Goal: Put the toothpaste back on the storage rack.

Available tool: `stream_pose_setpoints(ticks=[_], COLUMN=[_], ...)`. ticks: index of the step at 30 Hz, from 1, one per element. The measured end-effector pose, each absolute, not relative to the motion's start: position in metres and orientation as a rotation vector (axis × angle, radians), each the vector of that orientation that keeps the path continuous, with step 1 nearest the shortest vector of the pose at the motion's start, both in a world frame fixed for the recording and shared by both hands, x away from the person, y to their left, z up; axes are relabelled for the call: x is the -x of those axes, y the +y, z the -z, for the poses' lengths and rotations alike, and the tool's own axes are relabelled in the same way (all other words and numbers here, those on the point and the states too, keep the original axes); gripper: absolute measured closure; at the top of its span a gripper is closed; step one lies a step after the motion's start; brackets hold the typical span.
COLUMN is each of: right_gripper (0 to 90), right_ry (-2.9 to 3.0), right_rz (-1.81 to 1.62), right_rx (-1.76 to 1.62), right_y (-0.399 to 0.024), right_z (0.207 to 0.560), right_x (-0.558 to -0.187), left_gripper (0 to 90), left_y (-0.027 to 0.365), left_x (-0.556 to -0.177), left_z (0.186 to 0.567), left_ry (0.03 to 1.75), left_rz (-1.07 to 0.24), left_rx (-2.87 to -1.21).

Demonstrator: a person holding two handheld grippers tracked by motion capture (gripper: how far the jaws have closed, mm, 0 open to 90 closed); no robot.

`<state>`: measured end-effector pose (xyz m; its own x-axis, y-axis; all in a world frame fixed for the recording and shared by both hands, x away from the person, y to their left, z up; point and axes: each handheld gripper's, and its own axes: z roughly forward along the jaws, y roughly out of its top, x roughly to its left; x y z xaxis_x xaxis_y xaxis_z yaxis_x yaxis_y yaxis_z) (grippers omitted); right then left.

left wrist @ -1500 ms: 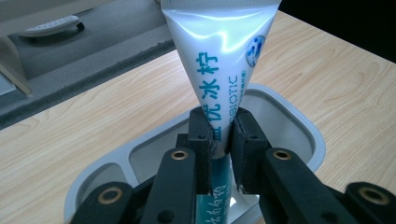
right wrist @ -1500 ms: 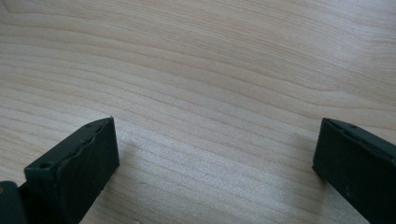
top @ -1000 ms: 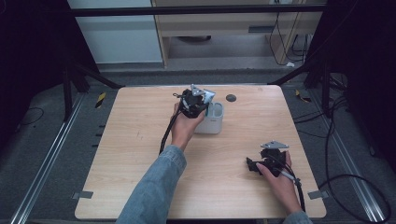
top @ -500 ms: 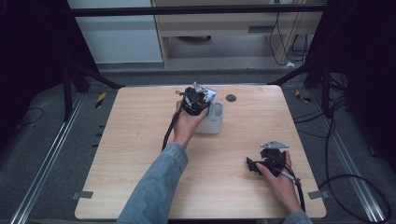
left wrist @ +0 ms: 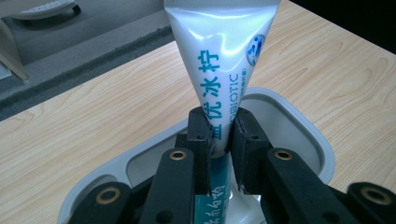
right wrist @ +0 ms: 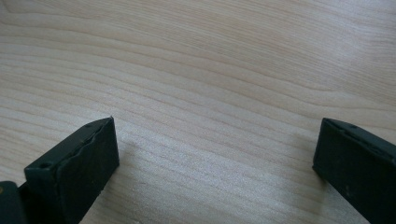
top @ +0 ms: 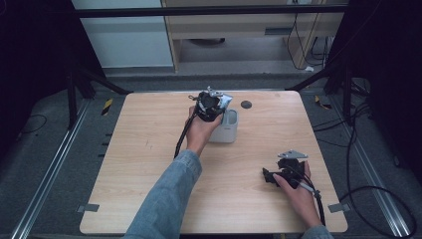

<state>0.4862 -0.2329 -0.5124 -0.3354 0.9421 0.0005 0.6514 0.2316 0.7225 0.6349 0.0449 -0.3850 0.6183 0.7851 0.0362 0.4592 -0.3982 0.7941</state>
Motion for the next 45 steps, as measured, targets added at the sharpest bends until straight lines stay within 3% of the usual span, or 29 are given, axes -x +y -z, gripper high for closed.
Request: stream_pose_setpoints(ticks=[24, 45], right_gripper=[0.4, 0.4], right_ry=[2.072, 2.071], right_rz=[-0.886, -0.884], right_rx=[-1.463, -1.46], right_y=[-0.233, -0.233], right_z=[0.512, 0.513], right_x=[-0.486, -0.486], left_gripper=[77.4, 64.3], left_y=[0.043, 0.045], left_x=[-0.635, -0.62], left_z=[0.383, 0.377], left_ry=[0.986, 0.954], left_rz=[-0.509, -0.573], left_rx=[-2.048, -2.032])
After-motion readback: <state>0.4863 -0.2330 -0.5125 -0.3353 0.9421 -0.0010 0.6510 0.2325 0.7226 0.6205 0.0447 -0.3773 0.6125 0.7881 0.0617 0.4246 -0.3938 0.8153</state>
